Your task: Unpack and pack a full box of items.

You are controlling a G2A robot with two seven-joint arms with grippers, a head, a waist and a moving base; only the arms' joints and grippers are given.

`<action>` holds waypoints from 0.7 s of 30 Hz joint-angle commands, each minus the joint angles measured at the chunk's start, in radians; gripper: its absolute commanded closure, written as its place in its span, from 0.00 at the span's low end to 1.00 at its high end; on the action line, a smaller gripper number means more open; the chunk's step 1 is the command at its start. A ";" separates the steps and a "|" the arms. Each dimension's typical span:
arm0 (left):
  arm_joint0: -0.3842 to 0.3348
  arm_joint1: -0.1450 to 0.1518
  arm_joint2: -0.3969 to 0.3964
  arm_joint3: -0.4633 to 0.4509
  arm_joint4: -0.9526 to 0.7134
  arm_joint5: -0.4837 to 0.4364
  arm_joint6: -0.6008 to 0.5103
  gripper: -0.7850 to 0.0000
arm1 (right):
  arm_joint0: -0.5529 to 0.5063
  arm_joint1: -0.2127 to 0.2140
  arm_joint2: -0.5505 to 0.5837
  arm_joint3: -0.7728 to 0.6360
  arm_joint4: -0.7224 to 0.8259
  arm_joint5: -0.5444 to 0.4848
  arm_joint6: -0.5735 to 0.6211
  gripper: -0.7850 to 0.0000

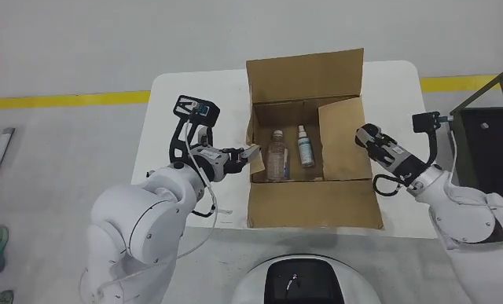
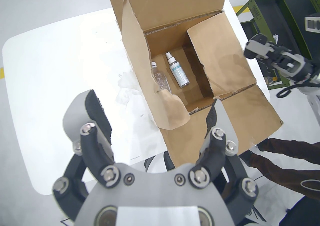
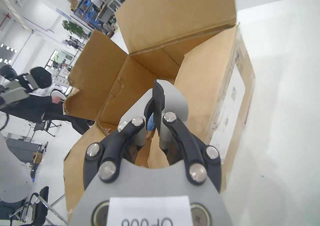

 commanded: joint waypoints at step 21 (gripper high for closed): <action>-0.044 -0.019 0.158 0.221 0.106 0.041 0.188 1.00 | -0.071 -0.007 0.135 0.064 0.122 0.133 -0.212 1.00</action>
